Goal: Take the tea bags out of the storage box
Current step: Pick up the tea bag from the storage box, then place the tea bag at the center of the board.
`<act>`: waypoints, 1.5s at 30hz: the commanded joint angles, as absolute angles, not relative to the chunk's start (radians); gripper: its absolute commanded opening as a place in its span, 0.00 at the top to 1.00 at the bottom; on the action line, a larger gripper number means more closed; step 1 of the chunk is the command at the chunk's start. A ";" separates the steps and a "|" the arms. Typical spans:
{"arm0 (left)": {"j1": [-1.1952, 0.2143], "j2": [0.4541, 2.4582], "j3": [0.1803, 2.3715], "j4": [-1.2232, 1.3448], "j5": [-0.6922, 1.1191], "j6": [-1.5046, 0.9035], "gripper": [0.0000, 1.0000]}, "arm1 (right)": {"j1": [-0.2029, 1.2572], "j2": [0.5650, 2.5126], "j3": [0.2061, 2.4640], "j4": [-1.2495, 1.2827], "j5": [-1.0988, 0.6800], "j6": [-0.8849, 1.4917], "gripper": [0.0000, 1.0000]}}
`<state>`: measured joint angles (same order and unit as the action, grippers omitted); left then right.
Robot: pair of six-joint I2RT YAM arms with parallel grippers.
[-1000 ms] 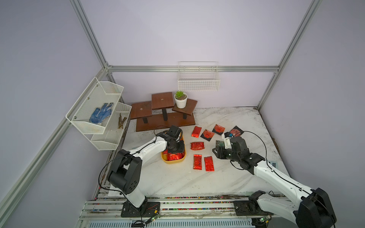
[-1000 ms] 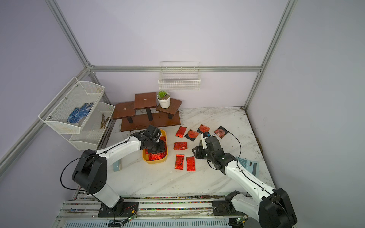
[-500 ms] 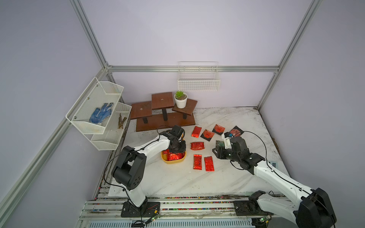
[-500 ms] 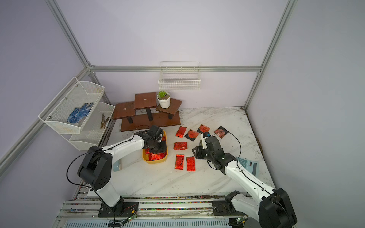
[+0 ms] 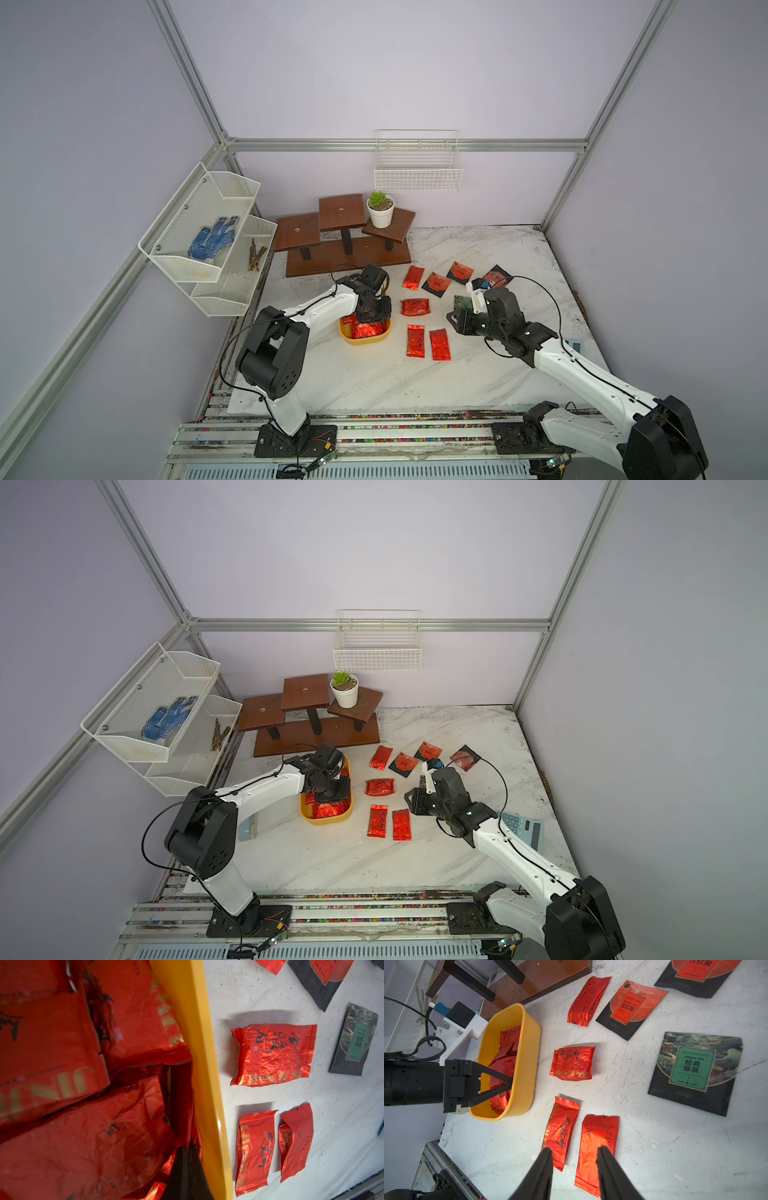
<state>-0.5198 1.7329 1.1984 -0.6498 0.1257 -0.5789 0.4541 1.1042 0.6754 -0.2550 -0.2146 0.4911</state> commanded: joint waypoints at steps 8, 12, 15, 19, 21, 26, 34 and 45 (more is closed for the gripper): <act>-0.526 1.579 1.225 -0.741 0.126 -0.553 1.00 | 0.451 1.073 0.710 -0.268 -0.184 0.479 0.59; -0.525 1.534 1.242 -0.773 0.136 -0.548 1.00 | 0.449 1.056 0.722 -0.280 -0.174 0.479 0.59; -0.525 1.508 1.260 -0.789 0.165 -0.545 1.00 | 0.449 1.038 0.738 -0.302 -0.163 0.477 0.59; -0.525 1.489 1.297 -0.787 0.245 -0.542 1.00 | 0.446 1.009 0.769 -0.343 -0.138 0.464 0.59; -0.526 1.486 1.315 -0.780 0.278 -0.549 1.00 | 0.444 0.991 0.786 -0.368 -0.124 0.462 0.59; -0.543 1.493 1.332 -0.684 0.384 -0.587 1.00 | 0.435 0.927 0.831 -0.433 -0.084 0.448 0.58; -0.631 1.623 1.350 -0.455 0.478 -0.690 1.00 | 0.405 0.815 0.887 -0.524 -0.037 0.454 0.55; -0.750 1.985 1.579 -0.231 0.521 -0.792 1.00 | 0.360 0.724 0.968 -0.597 -0.062 0.498 0.53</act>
